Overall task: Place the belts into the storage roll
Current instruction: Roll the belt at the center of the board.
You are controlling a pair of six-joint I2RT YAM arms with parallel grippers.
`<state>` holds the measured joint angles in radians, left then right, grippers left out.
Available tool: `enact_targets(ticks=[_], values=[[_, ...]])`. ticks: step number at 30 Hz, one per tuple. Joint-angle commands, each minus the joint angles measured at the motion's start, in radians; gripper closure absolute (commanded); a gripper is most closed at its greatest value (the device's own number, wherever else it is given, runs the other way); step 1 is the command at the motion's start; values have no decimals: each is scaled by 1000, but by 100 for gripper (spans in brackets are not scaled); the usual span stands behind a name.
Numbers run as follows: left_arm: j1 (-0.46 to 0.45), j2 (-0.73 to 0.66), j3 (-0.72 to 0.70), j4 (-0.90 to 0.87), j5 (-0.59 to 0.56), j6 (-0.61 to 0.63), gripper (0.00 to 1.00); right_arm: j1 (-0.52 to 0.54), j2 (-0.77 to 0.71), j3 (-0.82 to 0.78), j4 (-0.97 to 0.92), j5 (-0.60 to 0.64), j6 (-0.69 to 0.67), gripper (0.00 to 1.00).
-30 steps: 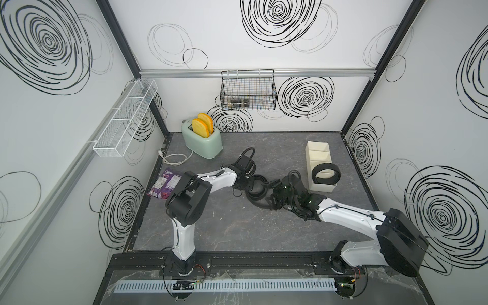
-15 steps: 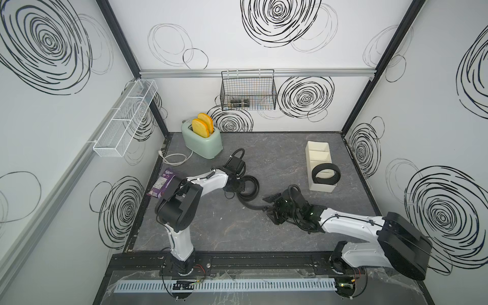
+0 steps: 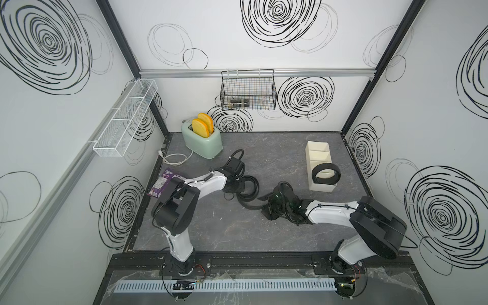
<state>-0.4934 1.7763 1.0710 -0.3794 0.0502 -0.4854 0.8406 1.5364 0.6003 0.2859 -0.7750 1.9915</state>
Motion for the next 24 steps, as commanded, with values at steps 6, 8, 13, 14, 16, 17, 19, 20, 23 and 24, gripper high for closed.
enact_targets(ticks=[6,8,13,14,16,17,19,20,23,24], values=[[-10,-58,-18,49,-3,-49,100,32,89,47,52,-3,41,40],[-14,-62,-21,56,-3,-54,100,38,110,43,72,-7,41,43],[-23,-81,-28,59,-13,-52,100,41,130,24,77,3,69,48],[-24,-83,-32,57,-17,-49,100,38,128,17,68,9,62,52],[-25,-84,-41,53,-28,-40,100,33,119,8,45,20,57,58],[-25,-80,-48,53,-35,-34,100,26,114,3,29,23,20,61],[-26,-70,-58,51,-47,-22,100,10,110,3,-17,22,-22,65],[-27,-63,-61,47,-53,-16,100,3,108,3,-34,21,-39,67],[-31,-44,-75,49,-71,-4,100,-17,103,-8,-80,16,-83,80],[-33,-39,-80,52,-72,-5,100,-22,101,-14,-92,13,-96,81]])
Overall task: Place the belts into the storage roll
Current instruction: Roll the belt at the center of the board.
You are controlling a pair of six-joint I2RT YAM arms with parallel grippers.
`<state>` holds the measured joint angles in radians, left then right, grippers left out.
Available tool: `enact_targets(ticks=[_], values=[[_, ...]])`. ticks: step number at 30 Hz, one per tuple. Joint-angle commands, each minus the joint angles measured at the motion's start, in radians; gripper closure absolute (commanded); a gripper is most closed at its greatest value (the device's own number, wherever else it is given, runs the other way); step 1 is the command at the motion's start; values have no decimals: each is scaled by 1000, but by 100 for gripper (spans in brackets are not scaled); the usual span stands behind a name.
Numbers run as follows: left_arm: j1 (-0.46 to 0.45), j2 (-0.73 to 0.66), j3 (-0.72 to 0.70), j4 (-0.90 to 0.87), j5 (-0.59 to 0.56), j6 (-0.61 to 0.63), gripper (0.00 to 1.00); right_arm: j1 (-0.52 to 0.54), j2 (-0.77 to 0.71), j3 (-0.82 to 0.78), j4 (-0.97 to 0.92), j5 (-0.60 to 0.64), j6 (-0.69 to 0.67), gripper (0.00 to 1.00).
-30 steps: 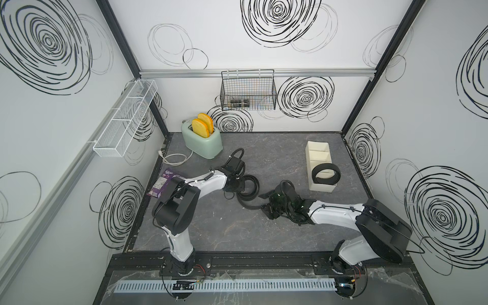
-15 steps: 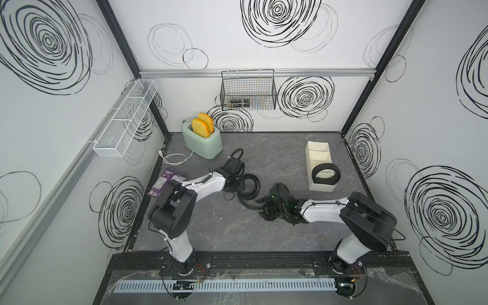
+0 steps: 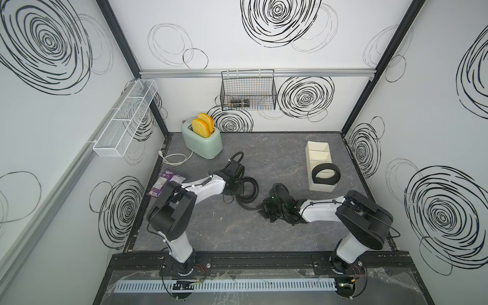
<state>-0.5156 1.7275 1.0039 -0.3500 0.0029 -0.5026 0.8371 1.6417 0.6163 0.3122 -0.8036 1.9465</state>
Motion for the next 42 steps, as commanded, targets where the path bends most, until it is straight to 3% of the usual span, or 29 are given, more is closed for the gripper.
enact_targets(ticks=[1,11,26,30,34,37,42], values=[[-12,13,-16,24,-23,12,100,-24,-5,-34,-132,39,-68,82],[-35,73,-16,19,-71,47,98,-76,21,25,-365,46,-299,83],[-6,183,58,-39,-89,132,74,-95,-15,-23,-377,30,-349,84],[-3,207,79,-52,-95,144,72,-113,-33,-43,-378,21,-361,84],[-7,222,94,-59,-103,153,73,-125,-58,-60,-390,19,-371,84],[-8,230,101,-66,-115,167,80,-131,-82,-76,-403,18,-378,84],[-6,248,88,-60,-124,183,81,-148,-128,-112,-434,23,-406,84]])
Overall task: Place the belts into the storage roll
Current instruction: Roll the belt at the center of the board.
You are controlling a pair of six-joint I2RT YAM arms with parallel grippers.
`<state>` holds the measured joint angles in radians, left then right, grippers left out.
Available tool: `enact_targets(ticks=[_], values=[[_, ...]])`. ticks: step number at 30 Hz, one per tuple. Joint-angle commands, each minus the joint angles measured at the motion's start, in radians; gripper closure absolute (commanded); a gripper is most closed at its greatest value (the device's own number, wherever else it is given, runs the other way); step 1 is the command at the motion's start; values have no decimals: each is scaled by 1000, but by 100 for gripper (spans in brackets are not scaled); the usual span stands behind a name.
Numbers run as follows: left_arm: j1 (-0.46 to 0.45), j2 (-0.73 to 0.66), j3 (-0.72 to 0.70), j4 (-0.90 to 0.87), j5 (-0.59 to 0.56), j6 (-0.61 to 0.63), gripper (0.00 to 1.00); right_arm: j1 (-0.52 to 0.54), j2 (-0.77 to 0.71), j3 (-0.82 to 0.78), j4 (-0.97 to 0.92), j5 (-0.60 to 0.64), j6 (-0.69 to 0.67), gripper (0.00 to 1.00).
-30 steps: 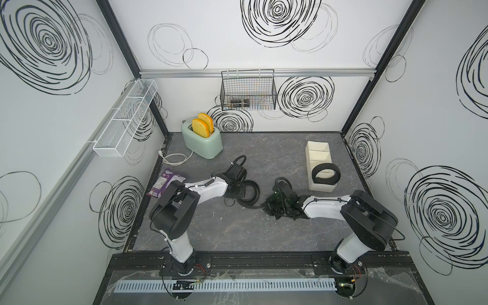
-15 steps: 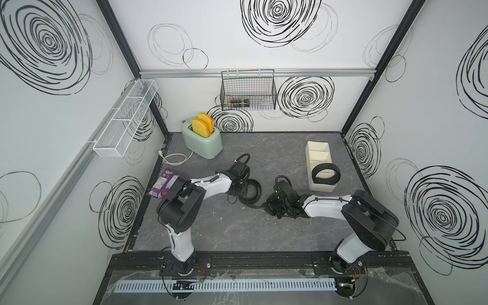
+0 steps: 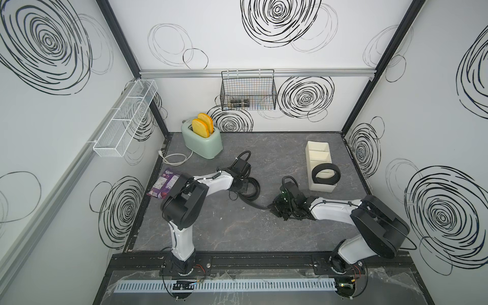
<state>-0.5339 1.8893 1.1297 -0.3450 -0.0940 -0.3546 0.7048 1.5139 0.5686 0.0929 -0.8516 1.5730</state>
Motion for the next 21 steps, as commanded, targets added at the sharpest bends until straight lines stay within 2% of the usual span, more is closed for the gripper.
enact_targets(ticks=[1,10,21], values=[[12,88,-45,-61,-26,38,81,-21,-10,-71,-228,74,-44,85],[23,94,-80,-40,-19,49,77,-33,-73,-105,-295,88,-84,85],[31,100,-79,-45,-16,69,77,-28,-158,-158,-338,93,-81,85]])
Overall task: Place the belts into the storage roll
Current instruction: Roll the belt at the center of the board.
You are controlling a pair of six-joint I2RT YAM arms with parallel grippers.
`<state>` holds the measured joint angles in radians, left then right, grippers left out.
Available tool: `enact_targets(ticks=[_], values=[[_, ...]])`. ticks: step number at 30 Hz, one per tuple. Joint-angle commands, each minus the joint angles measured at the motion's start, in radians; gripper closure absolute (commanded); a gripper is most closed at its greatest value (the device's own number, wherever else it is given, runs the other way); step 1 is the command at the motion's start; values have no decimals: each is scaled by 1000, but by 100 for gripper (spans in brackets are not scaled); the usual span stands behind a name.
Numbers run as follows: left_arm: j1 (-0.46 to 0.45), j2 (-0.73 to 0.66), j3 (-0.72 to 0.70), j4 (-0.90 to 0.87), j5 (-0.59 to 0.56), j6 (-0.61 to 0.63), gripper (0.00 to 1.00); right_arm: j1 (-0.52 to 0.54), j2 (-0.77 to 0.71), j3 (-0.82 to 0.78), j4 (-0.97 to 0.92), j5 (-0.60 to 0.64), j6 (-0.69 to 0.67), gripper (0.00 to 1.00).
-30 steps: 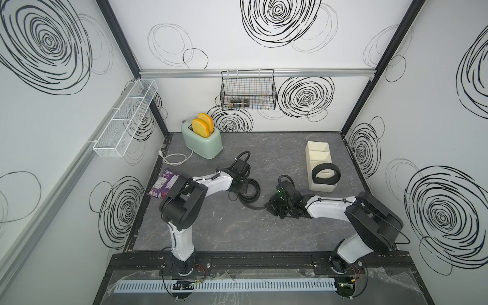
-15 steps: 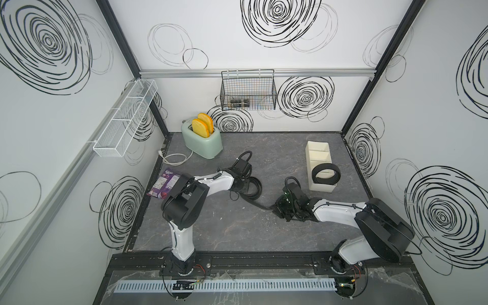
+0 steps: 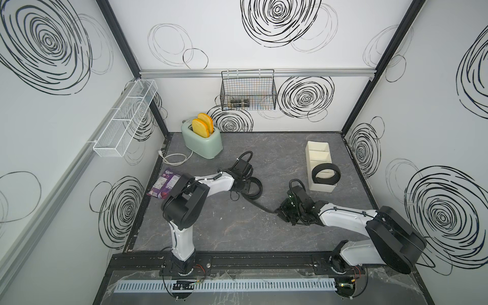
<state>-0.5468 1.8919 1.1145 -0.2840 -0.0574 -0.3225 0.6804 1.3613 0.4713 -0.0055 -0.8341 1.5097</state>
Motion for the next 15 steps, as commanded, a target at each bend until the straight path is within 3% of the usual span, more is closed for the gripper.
enact_targets(ticks=[1,9,12,15], values=[[45,99,-64,-106,-51,40,77,-4,-14,-63,-242,73,-17,85],[44,117,-56,-103,-42,45,77,-5,-61,-75,-293,76,-30,85],[36,126,-50,-107,-39,49,92,-16,-74,-82,-286,81,-37,86],[19,131,-37,-129,-49,59,100,-67,-54,-27,-331,135,-146,87]])
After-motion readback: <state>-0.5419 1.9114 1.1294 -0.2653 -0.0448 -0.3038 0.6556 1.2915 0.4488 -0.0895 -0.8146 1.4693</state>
